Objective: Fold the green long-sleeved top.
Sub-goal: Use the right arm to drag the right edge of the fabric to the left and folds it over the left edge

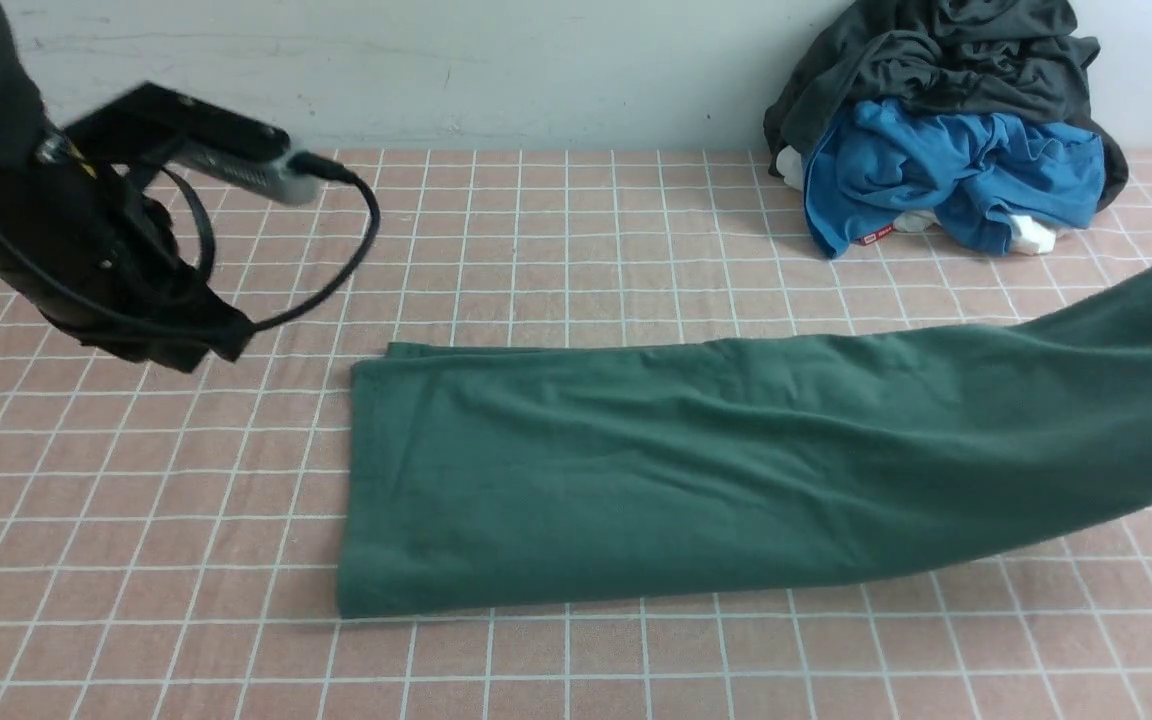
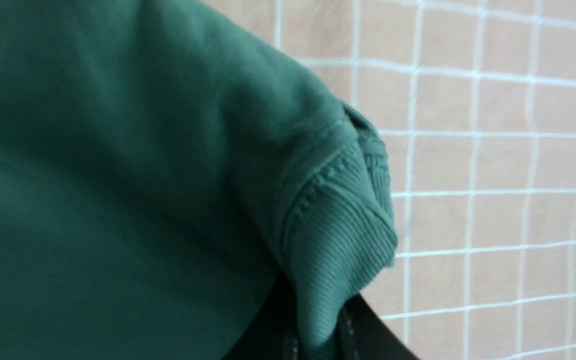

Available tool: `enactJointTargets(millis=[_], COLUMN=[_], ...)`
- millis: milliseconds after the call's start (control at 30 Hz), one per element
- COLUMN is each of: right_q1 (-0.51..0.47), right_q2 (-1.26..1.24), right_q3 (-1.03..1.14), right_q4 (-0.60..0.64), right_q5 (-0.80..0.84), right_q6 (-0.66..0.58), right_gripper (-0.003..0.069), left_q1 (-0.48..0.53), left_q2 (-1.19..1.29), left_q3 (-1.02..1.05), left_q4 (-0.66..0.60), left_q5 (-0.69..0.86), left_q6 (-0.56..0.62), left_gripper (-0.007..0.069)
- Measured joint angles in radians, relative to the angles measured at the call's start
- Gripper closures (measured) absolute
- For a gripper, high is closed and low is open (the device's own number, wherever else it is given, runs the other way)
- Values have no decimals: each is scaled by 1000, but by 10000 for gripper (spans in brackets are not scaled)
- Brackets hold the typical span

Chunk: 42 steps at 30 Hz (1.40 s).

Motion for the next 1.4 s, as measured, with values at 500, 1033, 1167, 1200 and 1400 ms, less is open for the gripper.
enactJointTargets(millis=[500, 1033, 1167, 1200, 1400], right_q1=[544, 819, 819, 819, 819], right_q2=[22, 431, 461, 461, 412], right_q3=[-395, -409, -409, -409, -460], right_q4=[258, 414, 533, 573, 706], right_q5=[102, -99, -111, -111, -20], right_q6=[-134, -99, -99, -99, -136], right_gripper=[634, 602, 463, 414, 167], left_q1=[0, 0, -1, -7, -46], left_q2=[-464, -542, -569, -573, -582], left_q3=[1, 129, 180, 187, 205], left_q4=[-32, -104, -108, -109, -116], left_q5=[154, 228, 195, 186, 180], left_q6=[-15, -15, -15, -15, -12], left_gripper=[628, 628, 628, 628, 628])
